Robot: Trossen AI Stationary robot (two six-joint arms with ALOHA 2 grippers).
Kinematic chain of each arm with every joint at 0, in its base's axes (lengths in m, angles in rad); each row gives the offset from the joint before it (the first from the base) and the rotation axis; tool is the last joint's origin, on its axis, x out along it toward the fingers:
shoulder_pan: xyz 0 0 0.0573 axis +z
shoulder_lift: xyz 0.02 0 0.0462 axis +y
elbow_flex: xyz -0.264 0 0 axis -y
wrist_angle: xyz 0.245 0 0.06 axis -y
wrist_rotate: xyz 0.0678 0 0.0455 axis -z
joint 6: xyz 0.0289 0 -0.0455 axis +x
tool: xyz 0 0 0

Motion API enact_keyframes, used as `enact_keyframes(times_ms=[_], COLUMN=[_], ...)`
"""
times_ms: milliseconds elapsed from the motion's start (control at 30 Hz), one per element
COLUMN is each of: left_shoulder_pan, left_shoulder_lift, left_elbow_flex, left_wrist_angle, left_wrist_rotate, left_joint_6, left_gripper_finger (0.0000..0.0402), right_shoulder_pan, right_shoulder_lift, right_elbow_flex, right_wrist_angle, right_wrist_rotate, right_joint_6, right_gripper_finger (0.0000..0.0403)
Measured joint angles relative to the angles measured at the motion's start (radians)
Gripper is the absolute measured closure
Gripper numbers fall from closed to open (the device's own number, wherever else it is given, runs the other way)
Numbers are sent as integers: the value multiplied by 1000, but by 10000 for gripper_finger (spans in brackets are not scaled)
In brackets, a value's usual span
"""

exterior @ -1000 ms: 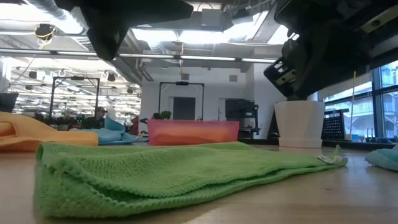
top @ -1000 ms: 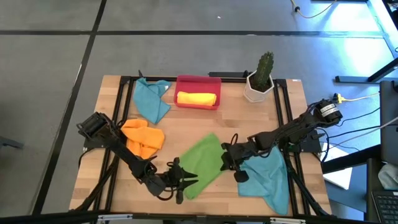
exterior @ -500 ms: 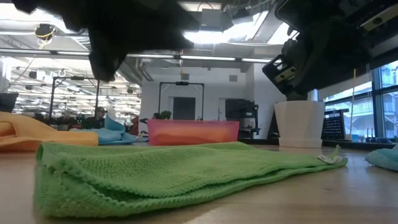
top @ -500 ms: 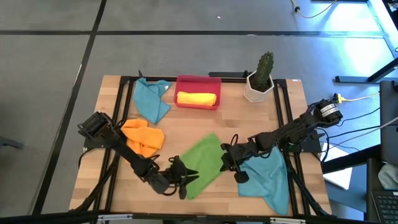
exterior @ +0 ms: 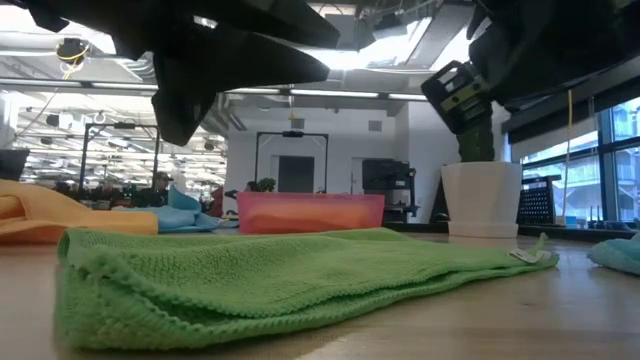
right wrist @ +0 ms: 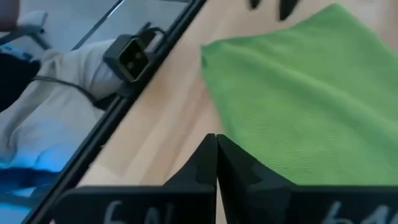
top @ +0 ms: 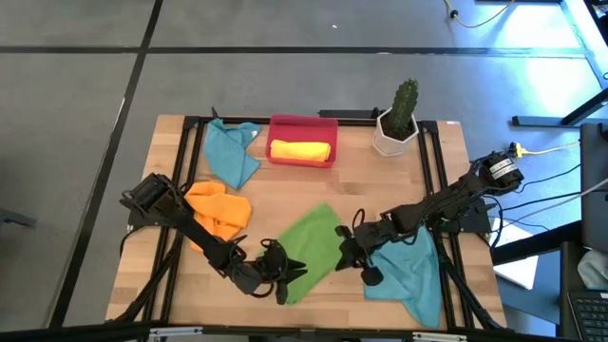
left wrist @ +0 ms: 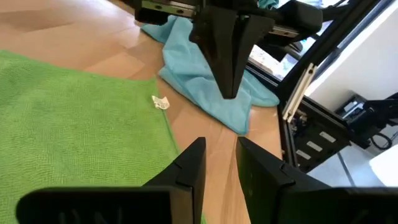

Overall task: Roll microfiber towels into tight, uniform cylinder then place into a basket
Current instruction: Roll the green towel

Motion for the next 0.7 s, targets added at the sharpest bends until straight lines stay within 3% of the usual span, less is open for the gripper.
enact_keyframes(times_ms=[433,700], left_shoulder_pan=[86,75], left_shoulder_lift=[90,84], left_elbow_flex=[1,1], left_wrist_angle=[81,235], left_wrist_rotate=[157,199], left_joint_6=[-52,152], left_gripper_finger=[321,321], right_shoulder_pan=[-3,-3], right_shoulder_lift=[14,28], right_elbow_flex=[0,0], right_wrist_angle=[-16,-38], right_wrist_rotate=[1,-16], right_joint_6=[4,3], right_gripper_finger=[397,397])
